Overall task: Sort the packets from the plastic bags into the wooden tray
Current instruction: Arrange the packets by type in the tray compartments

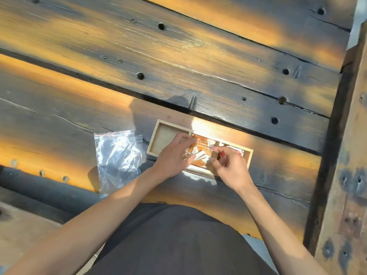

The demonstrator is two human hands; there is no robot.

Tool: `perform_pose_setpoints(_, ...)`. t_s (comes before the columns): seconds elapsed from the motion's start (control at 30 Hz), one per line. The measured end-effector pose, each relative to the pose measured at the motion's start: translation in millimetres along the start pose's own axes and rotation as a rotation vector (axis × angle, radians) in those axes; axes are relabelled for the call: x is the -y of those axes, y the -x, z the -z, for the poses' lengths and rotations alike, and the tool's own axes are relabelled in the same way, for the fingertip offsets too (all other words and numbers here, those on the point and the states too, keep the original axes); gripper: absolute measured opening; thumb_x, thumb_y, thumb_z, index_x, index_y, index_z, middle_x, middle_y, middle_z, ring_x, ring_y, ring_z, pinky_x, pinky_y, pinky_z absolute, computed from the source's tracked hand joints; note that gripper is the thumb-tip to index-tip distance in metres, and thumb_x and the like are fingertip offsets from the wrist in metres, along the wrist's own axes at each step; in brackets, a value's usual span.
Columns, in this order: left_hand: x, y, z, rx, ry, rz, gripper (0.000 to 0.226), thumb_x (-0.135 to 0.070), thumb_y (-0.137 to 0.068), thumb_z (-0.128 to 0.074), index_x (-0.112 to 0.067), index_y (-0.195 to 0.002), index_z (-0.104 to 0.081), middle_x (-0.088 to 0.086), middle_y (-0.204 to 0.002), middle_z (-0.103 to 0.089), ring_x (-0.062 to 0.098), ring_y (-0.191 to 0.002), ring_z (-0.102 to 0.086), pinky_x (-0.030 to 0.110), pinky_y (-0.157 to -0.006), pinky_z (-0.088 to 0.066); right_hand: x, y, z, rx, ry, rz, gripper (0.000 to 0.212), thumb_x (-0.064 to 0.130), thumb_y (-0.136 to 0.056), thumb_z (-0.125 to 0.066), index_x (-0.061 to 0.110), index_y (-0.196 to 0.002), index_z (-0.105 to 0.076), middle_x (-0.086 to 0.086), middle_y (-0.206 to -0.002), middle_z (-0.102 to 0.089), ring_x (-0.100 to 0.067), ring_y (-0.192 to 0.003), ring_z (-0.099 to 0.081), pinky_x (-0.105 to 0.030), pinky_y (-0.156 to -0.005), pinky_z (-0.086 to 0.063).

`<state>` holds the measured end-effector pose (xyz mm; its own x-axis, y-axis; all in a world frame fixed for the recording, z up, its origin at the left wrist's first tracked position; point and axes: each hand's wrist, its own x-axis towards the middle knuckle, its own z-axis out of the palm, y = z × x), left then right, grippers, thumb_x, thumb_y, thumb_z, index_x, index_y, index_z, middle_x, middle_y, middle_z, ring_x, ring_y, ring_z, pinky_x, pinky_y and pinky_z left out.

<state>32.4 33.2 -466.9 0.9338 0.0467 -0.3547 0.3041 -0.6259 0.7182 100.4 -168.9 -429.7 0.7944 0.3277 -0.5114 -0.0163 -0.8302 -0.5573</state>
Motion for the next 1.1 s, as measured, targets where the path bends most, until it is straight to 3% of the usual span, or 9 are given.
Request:
perform_pose_setpoints(0.2, -5.6, -14.5, -4.2, -0.012, -0.200, -0.031, 0.044, -0.034, -0.095, -0.067, -0.024, -0.138, -0.060, -0.005, -0.136, -0.051, 0.011, -0.093, -0.061, 0.031, -0.077, -0.057, -9.3, 2.4, -8.0, 0.105, 0.082, 0.090, 0.040, 0.023, -0.093, -0.075, 0.025, -0.133, -0.069, 0.010, -0.101, -0.066, 0.001, -0.064, -0.059, -0.021, -0.070, -0.045)
perform_pose_setpoints(0.37, -14.1, -21.2, -3.2, 0.007, -0.286, -0.041, 0.038, -0.025, -0.095, -0.062, -0.023, -0.133, -0.063, -0.002, -0.129, -0.053, 0.016, -0.095, -0.063, 0.037, -0.075, -0.058, 0.3, -2.9, -20.1, 0.042, 0.082, 0.093, 0.029, 0.021, -0.094, -0.074, 0.022, -0.123, -0.074, 0.003, -0.114, -0.077, -0.003, -0.065, -0.058, -0.019, -0.072, -0.044)
perform_pose_setpoints(0.5, -5.0, -13.3, 4.9, 0.006, -0.267, -0.074, 0.034, -0.027, -0.094, -0.058, -0.029, -0.126, -0.067, -0.007, -0.128, -0.054, 0.011, -0.087, -0.060, 0.026, -0.064, -0.047, 0.2, -3.3, -18.0, -0.093, -0.051, -0.051, 0.022, 0.026, -0.095, -0.072, 0.020, -0.115, -0.076, 0.009, -0.082, -0.073, 0.001, -0.061, -0.057, -0.024, -0.067, -0.045)
perform_pose_setpoints(0.6, 2.5, -2.5, 5.5, -0.011, -0.214, -0.080, 0.029, -0.033, -0.090, -0.063, -0.027, -0.118, -0.069, -0.009, -0.129, -0.052, 0.005, -0.077, -0.049, 0.025, -0.062, -0.042, -10.4, -3.6, -15.6, -0.145, -0.151, -0.142, 0.018, 0.027, -0.094, -0.072, 0.024, -0.112, -0.073, 0.013, -0.067, -0.070, -0.008, -0.063, -0.067, -0.032, -0.074, -0.057)
perform_pose_setpoints(0.77, 7.8, 7.0, -4.7, -0.036, -0.098, 0.008, 0.027, -0.028, -0.094, -0.063, -0.017, -0.116, -0.072, -0.004, -0.119, -0.051, 0.011, -0.077, -0.058, 0.035, -0.078, -0.056, -19.1, 3.8, -13.9, -0.067, -0.030, -0.042, 0.014, 0.021, -0.093, -0.074, 0.018, -0.106, -0.072, 0.005, -0.097, -0.068, -0.016, -0.074, -0.064, -0.029, -0.077, -0.049)
perform_pose_setpoints(0.87, 5.9, 9.1, -12.6, -0.050, -0.076, -0.001, 0.033, -0.015, -0.095, -0.060, -0.018, -0.127, -0.067, 0.001, -0.115, -0.055, 0.012, -0.075, -0.056, 0.039, -0.079, -0.057, -21.3, 7.2, -16.6, -0.038, 0.010, 0.011, 0.005, 0.018, -0.093, -0.073, 0.018, -0.094, -0.068, 0.004, -0.091, -0.065, -0.012, -0.067, -0.058, -0.027, -0.069, -0.043)
perform_pose_setpoints(0.93, 1.2, 8.6, -15.2, -0.055, -0.087, 0.000, 0.044, -0.013, -0.094, -0.060, -0.021, -0.138, -0.058, 0.001, -0.113, -0.056, 0.012, -0.075, -0.055, 0.038, -0.077, -0.056, -19.2, 9.0, -19.7, -0.016, 0.000, 0.028, 0.009, 0.016, -0.094, -0.072, 0.018, -0.103, -0.073, 0.008, -0.094, -0.065, -0.004, -0.067, -0.059, -0.026, -0.069, -0.046)
perform_pose_setpoints(1.03, -3.1, 4.0, -16.6, -0.079, -0.115, 0.020, 0.049, -0.014, -0.093, -0.063, -0.022, -0.140, -0.053, 0.001, -0.114, -0.057, 0.017, -0.080, -0.060, 0.037, -0.074, -0.055, -12.4, 10.1, -25.2, -0.026, -0.027, 0.025, 0.024, 0.015, -0.096, -0.071, 0.019, -0.119, -0.074, 0.009, -0.089, -0.067, -0.010, -0.074, -0.063, -0.027, -0.073, -0.053)
perform_pose_setpoints(1.1, -3.9, -0.1, -16.2, -0.113, -0.108, 0.041, 0.050, -0.011, -0.091, -0.064, -0.022, -0.138, -0.054, 0.002, -0.115, -0.057, 0.021, -0.085, -0.062, 0.036, -0.073, -0.054, -8.7, 10.3, -30.0, -0.050, -0.049, 0.002, 0.025, 0.015, -0.096, -0.070, 0.018, -0.121, -0.073, 0.012, -0.078, -0.063, -0.006, -0.071, -0.061, -0.019, -0.067, -0.049)
